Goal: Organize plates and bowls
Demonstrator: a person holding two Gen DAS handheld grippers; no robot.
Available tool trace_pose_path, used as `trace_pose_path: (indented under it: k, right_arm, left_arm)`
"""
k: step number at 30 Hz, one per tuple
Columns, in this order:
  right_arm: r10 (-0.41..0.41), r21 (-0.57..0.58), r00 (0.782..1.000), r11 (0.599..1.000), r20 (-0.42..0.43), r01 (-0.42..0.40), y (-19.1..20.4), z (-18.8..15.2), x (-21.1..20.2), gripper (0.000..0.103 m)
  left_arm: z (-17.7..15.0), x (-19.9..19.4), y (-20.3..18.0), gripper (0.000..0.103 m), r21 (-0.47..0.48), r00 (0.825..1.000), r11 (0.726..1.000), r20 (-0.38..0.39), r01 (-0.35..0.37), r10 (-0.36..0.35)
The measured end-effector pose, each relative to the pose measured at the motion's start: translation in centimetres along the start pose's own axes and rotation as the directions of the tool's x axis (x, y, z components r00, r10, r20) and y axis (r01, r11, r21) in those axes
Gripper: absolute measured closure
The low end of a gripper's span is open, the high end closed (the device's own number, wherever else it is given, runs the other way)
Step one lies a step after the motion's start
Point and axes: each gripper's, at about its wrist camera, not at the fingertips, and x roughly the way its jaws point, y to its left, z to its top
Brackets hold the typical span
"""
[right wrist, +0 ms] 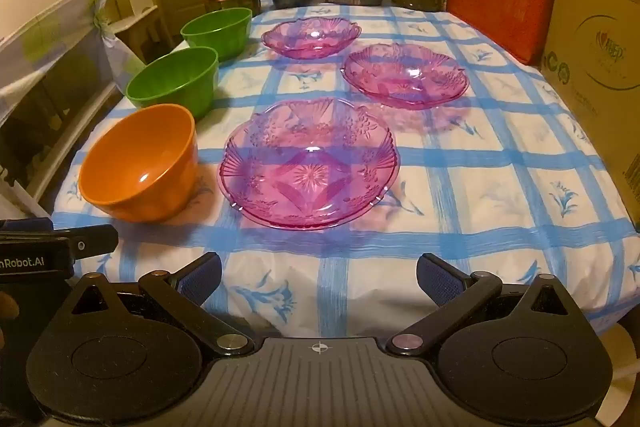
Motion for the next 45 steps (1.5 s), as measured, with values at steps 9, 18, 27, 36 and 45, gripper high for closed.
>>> trace_pose_path:
  k: [9,18,27,36,45]
  right_arm:
    - [-0.009,0.004,1.000,1.000,-0.003,0.009,-0.04,-0.14,0.18,0.000]
    - [-0.002,0.009,1.000,1.000,-0.004,0.002,-0.27,-0.13,0.08,0.000]
    - [-0.001,0.016,1.000,1.000,-0.003,0.001,-0.50,-0.29,0.13,0.000]
    - [-0.002,0.018,1.000,1.000,-0.003,0.002,-0.50,-0.20,0.12,0.000]
    - [-0.009,0.023,1.000,1.000,-0.003,0.009,-0.58,-0.31,0.28,0.000]
  left_arm:
    - [0.22,0.00,0.12,0.004,-0.015,1.000,1.000,0.005,0.009,-0.009]
    - [0.07,0.03,0.03,0.004,-0.018,1.000,1.000,0.007,0.013,-0.013]
    - [-0.13,-0.08,-0.27,0.004,-0.017,1.000,1.000,0.011,0.016,-0.015]
    - [-0.13,-0.07,-0.35,0.004,-0.012,1.000,1.000,0.013,0.019,-0.019]
    - [-0.23,-0.22,-0.66,0.004,0.006,1.000,1.000,0.018,0.021,-0.021]
